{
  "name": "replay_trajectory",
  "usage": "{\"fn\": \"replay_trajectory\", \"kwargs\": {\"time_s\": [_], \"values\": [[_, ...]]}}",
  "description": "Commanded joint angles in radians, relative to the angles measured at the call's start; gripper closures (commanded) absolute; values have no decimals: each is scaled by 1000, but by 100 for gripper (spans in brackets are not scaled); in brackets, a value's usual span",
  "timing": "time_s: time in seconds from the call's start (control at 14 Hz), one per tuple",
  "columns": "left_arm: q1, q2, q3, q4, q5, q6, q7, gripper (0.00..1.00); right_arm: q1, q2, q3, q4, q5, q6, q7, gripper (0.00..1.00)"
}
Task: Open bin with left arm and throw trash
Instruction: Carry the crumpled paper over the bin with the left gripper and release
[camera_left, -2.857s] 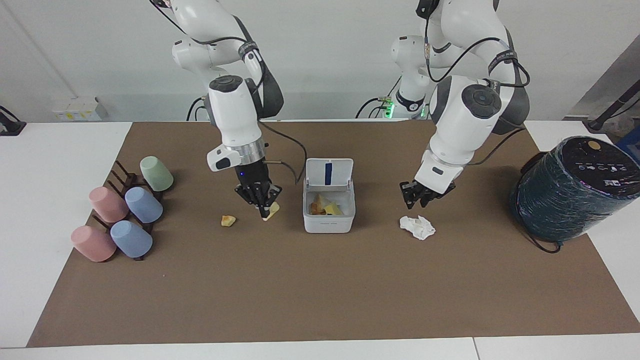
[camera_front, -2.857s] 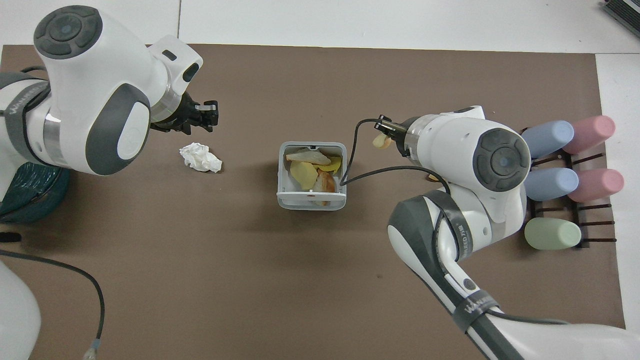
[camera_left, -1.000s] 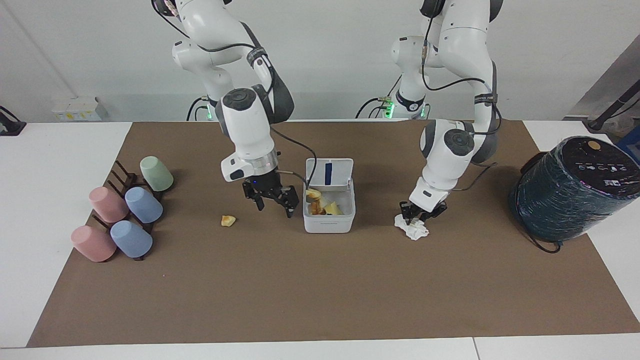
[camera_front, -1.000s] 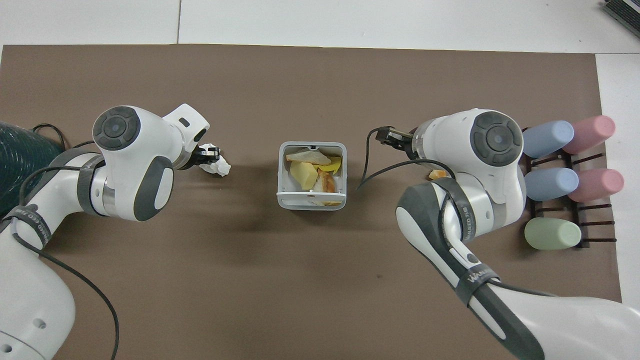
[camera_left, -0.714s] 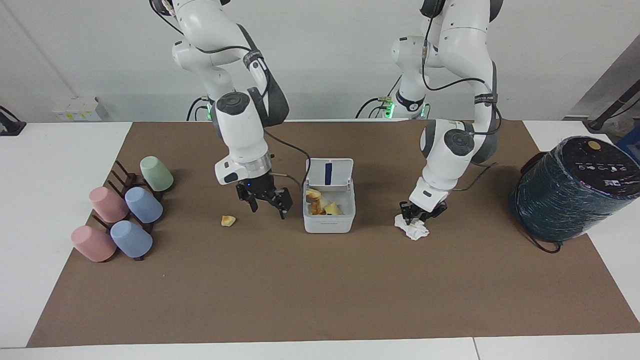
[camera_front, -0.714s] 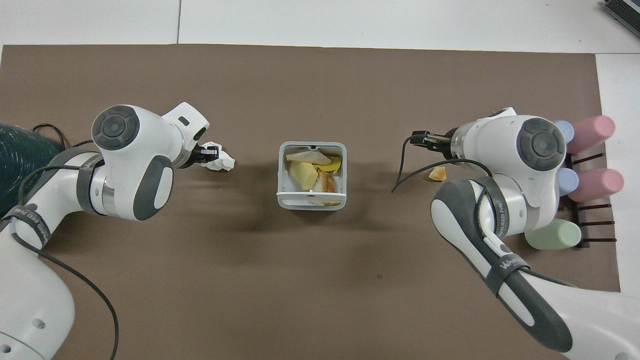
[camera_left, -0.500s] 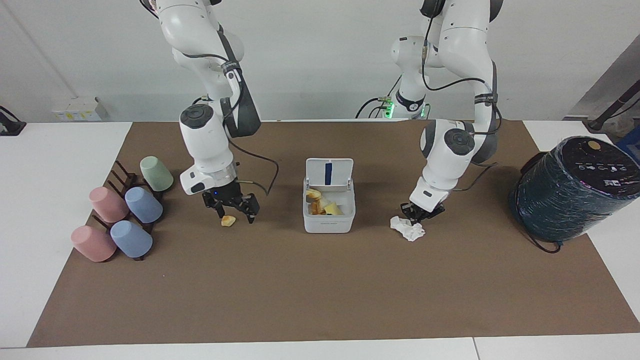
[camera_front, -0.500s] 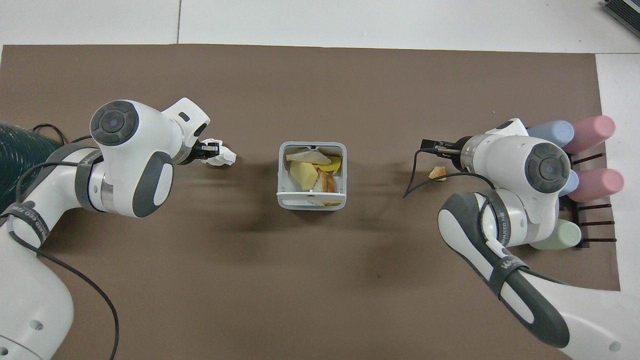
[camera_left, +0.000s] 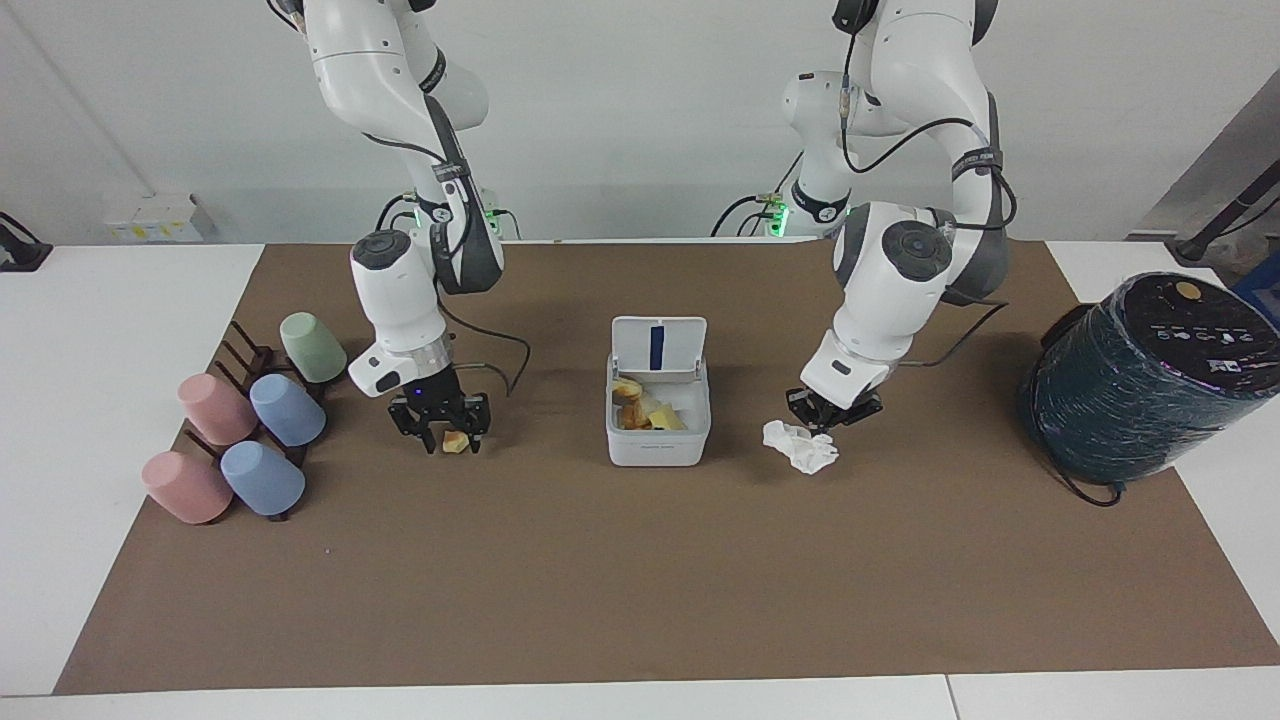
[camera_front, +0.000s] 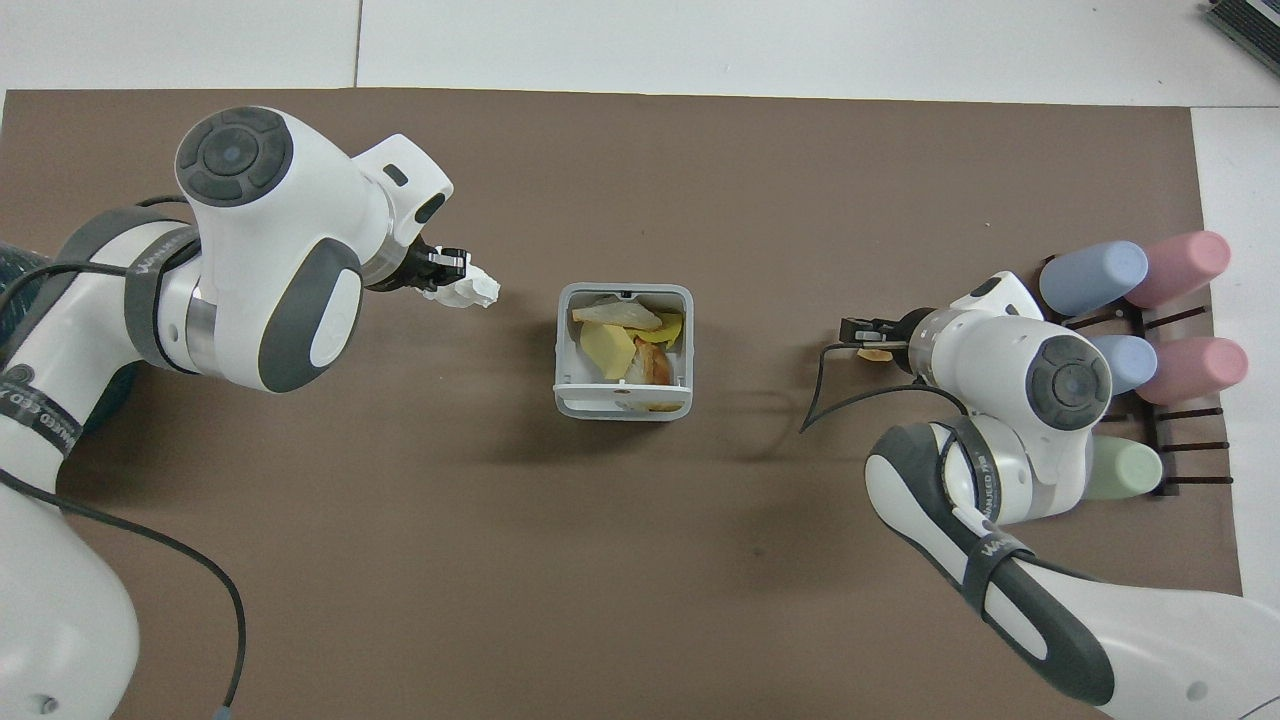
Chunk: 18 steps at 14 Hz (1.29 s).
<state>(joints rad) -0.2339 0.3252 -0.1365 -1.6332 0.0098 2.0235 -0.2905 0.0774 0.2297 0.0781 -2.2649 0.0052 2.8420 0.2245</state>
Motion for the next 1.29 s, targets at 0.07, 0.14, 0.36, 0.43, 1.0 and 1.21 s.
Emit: {"fn": "replay_trajectory", "kwargs": {"time_s": [0.07,0.14,0.36,0.43,1.0,1.21], "values": [[-119,14,11,108,24,-140,-148,100,-13,-16,8,-44,-14,79,-11,100],[-158,14,9,108,22,-137,-203,100,-11,-18,9,-45,-14,79,-8,100],[-229,14,6,102,21,-115,-306,100,-5,-30,11,-44,-13,68,-5,100],[-245,9,6,93,21,-114,-318,100,-5,-38,11,-42,-13,57,2,100],[-283,-78,0,-192,9,109,-331,100,4,-151,28,74,-1,-94,118,100],[-312,-74,0,-191,6,147,-372,100,4,-171,49,166,6,-275,154,100]]}}
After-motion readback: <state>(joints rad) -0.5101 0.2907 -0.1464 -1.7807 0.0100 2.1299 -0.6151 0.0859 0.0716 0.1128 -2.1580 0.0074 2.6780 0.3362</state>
